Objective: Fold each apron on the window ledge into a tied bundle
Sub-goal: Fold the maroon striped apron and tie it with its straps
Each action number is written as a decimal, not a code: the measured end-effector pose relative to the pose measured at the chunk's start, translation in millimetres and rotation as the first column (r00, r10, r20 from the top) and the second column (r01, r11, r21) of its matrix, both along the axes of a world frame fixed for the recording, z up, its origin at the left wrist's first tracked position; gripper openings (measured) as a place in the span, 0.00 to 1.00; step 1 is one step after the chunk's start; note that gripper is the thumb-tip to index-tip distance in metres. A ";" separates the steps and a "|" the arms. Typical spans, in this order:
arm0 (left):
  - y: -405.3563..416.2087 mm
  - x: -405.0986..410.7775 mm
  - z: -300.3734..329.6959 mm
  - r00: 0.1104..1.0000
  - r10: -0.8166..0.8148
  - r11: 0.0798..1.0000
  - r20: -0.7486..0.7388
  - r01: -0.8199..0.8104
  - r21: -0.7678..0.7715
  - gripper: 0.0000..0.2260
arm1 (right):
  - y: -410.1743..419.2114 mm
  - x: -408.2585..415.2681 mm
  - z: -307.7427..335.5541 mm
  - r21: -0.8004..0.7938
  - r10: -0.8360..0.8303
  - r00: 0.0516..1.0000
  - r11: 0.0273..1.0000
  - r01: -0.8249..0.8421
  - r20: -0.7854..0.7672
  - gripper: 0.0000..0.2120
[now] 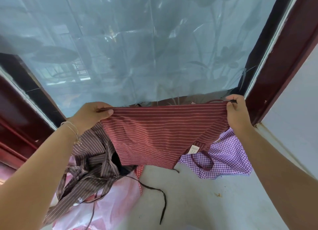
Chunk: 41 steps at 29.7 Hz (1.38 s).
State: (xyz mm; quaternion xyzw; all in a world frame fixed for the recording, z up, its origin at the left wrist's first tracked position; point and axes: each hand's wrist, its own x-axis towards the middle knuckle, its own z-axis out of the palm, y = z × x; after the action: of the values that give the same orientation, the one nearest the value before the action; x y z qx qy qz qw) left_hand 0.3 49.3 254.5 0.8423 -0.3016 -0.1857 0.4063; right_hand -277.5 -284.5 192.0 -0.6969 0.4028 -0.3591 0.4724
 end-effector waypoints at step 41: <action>16.0 -6.7 -36.7 0.937 0.321 0.939 0.138 -0.334 0.079 0.10 | 5.1 -14.7 57.0 0.760 -0.324 0.853 0.638 -0.123 0.410 0.06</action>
State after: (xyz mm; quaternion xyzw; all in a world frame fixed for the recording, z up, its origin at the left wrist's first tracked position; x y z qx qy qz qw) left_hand -6.5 65.3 217.8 0.9101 -0.1718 -0.0781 0.3689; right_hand -292.2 -279.4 249.0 -0.2855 0.4151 -0.3533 0.7883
